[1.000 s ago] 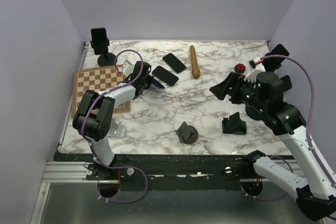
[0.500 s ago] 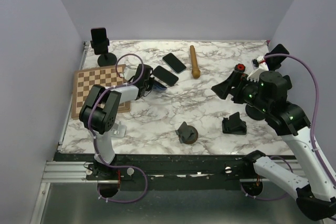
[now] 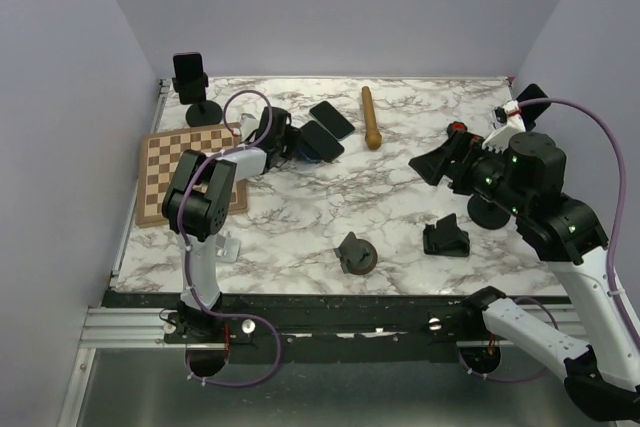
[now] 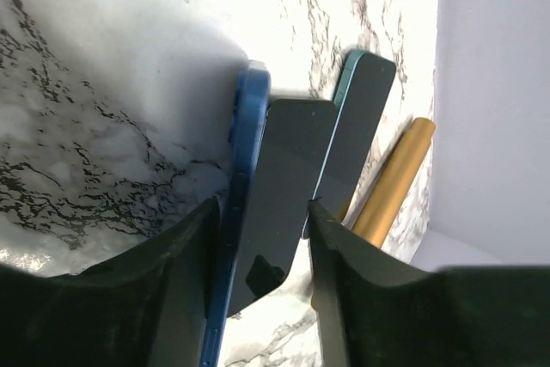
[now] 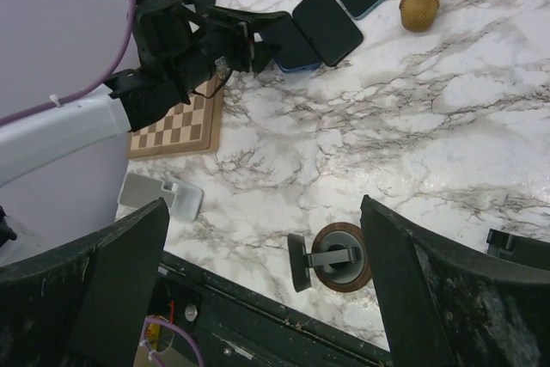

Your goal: Remove the phone from the phone stand

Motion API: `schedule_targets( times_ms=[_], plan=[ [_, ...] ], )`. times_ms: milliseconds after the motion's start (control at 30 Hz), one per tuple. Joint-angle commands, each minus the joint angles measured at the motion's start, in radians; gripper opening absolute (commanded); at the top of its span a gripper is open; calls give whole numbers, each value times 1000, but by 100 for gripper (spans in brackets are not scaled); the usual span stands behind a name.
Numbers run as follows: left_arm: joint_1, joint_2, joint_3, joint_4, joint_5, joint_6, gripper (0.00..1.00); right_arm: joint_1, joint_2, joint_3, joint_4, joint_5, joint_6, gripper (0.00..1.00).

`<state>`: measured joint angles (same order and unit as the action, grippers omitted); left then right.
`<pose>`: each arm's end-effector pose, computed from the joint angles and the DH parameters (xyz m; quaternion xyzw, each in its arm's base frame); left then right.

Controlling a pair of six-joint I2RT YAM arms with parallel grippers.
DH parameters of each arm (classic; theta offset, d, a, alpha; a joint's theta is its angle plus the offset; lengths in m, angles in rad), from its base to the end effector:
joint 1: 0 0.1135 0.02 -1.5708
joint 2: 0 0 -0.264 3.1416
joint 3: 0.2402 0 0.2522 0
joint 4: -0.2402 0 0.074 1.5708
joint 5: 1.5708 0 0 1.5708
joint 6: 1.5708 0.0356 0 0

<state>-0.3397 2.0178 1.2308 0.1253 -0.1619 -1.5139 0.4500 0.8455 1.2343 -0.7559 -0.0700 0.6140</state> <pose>0.4127 -0.1398 0.1534 -0.5256 0.7259 -0.3063 0.3208 0.1349 0.0679 0.4201 0.0477 0.8226 0.3119 0.4730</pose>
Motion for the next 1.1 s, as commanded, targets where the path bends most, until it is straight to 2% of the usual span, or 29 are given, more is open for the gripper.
schedule_targets(
  times_ms=[0, 67, 100, 200, 333, 367, 467, 633, 833, 1000, 1067],
  plan=[
    [13, -26, -7, -10, 99, -5, 65, 2, -4, 31, -35, 41, 15, 99],
    [15, -57, -30, -12, 131, 8, 73, 1, 1, 31, -28, 56, 18, 99],
    [19, -73, -37, -24, 149, 13, 83, 3, 9, 31, -25, 62, 18, 99],
    [37, -112, -45, -91, 227, 47, 86, 2, 37, 49, -28, 80, 8, 99],
    [47, -213, -104, -135, 245, 102, 87, 2, 65, 62, -25, 124, -3, 99],
    [49, -235, -107, -164, 246, 136, 98, 2, 70, 63, -26, 139, -3, 99],
    [67, -304, -101, -254, 266, 233, 99, 3, 93, 68, -36, 210, 2, 99],
    [103, -443, -124, -299, 291, 358, 99, 3, 132, 100, -60, 328, 7, 99],
    [105, -604, 35, -395, 462, 571, 98, 3, 167, 111, -92, 539, 24, 99],
    [105, -734, 138, -388, 622, 680, 98, -8, 261, 140, -173, 844, 93, 98],
    [105, -775, 173, -398, 652, 741, 98, -48, 291, 154, -180, 891, 94, 97]
  ],
)
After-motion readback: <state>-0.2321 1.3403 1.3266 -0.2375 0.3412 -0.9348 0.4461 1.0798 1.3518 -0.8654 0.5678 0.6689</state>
